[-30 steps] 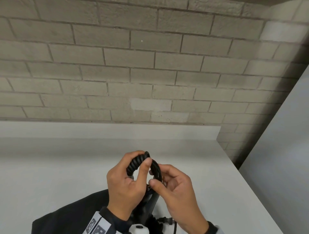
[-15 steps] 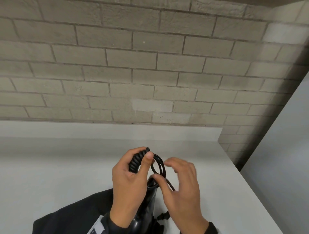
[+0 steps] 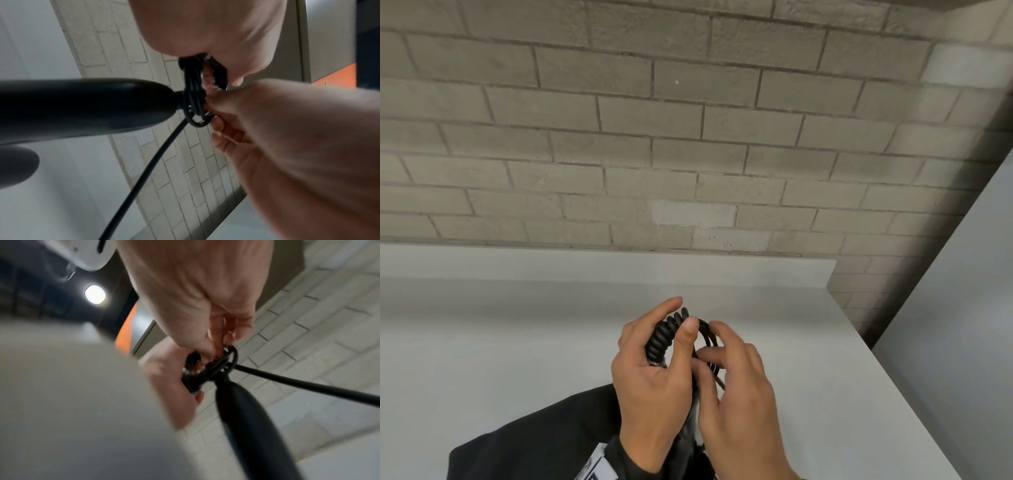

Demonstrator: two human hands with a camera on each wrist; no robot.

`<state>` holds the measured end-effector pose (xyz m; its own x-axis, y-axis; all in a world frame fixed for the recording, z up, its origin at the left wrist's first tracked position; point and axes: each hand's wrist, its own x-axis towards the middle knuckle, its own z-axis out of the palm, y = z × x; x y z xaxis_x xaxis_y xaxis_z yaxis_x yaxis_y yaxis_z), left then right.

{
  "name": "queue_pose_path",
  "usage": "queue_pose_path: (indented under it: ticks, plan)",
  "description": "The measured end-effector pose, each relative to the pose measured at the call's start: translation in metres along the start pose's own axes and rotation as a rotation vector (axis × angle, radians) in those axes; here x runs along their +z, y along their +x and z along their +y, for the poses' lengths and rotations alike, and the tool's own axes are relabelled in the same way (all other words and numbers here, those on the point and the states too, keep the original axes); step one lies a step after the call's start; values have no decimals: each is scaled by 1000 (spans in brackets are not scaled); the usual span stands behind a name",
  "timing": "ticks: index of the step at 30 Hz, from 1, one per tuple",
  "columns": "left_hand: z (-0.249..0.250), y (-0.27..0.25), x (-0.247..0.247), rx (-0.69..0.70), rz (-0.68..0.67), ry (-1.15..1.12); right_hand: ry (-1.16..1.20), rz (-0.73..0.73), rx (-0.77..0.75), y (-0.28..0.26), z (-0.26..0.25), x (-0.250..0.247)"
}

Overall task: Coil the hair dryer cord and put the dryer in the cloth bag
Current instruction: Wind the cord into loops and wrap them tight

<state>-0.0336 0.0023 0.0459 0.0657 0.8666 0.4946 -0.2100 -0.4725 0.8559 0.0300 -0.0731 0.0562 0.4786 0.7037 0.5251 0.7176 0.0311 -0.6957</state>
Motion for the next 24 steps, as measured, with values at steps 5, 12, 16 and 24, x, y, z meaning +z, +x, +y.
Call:
queue_pose_path:
  ticks: [5, 12, 16, 24]
  plan:
    - [-4, 5, -2, 143, -15, 82, 481, -242, 461, 20, -11, -31]
    - [-9, 18, -9, 247, -155, 115, 1046, -478, 794, 46, 3, -63]
    - [-11, 18, -11, 205, -231, 58, 1220, -599, 879, 55, 12, -63]
    - [-6, 17, -11, -28, -224, -112, 1357, -401, 746, 35, 13, -46]
